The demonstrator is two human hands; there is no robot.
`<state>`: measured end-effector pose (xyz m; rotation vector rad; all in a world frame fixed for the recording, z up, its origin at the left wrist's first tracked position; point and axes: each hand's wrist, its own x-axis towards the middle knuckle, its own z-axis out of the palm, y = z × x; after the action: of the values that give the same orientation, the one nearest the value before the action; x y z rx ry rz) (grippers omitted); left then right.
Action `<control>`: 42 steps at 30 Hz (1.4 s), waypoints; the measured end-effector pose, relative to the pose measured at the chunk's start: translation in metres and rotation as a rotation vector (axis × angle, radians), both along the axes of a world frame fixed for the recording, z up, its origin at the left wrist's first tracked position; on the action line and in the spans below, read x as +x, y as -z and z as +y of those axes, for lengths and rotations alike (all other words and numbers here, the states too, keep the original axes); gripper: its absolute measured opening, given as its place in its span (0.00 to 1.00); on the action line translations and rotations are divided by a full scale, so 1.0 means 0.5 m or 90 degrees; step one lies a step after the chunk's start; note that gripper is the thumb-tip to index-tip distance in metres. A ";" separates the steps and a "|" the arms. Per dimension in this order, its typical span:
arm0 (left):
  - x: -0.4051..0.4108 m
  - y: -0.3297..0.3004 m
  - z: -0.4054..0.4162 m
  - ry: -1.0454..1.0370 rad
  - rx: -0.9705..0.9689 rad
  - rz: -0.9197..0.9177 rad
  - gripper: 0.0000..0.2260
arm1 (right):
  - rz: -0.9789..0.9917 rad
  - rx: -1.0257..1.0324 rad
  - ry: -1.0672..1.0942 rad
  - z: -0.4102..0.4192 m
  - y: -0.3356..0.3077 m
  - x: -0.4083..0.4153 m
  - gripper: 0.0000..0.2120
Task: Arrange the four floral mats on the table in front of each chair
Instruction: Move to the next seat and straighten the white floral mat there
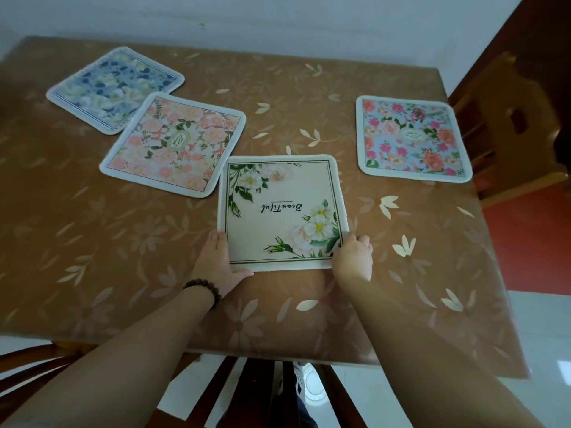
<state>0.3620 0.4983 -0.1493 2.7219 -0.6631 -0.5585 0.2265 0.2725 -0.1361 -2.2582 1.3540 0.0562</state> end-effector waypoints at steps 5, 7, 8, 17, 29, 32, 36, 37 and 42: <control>0.041 -0.010 -0.042 0.055 0.008 0.043 0.52 | -0.018 0.006 0.026 0.010 0.003 -0.060 0.14; 0.068 -0.016 -0.065 0.101 0.028 0.046 0.52 | -0.028 0.006 0.034 0.026 0.005 -0.087 0.13; 0.083 -0.020 -0.080 0.125 0.040 0.043 0.50 | -0.029 0.006 0.035 0.035 0.007 -0.098 0.13; 0.094 -0.006 -0.160 0.010 0.029 -0.071 0.37 | -0.098 -0.006 -0.053 0.082 0.011 -0.132 0.14; -0.178 0.018 -0.169 0.020 0.027 -0.056 0.52 | -0.018 -0.066 -0.203 -0.253 0.013 -0.008 0.35; -0.192 0.028 -0.183 0.012 0.036 -0.058 0.52 | 0.006 -0.080 -0.199 -0.307 0.021 0.025 0.37; -0.192 0.034 -0.188 0.017 0.042 -0.072 0.52 | 0.012 -0.055 -0.192 -0.320 0.038 0.036 0.36; -0.192 0.034 -0.188 0.017 0.036 -0.068 0.52 | 0.010 -0.062 -0.187 -0.321 0.040 0.034 0.35; -0.168 0.032 -0.177 0.000 0.004 -0.031 0.50 | -0.017 -0.080 -0.184 -0.317 0.032 0.022 0.30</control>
<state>0.2781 0.4097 -0.1654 2.7489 -0.6744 -0.4974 0.2374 0.1140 -0.1521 -2.5354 1.0337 0.0400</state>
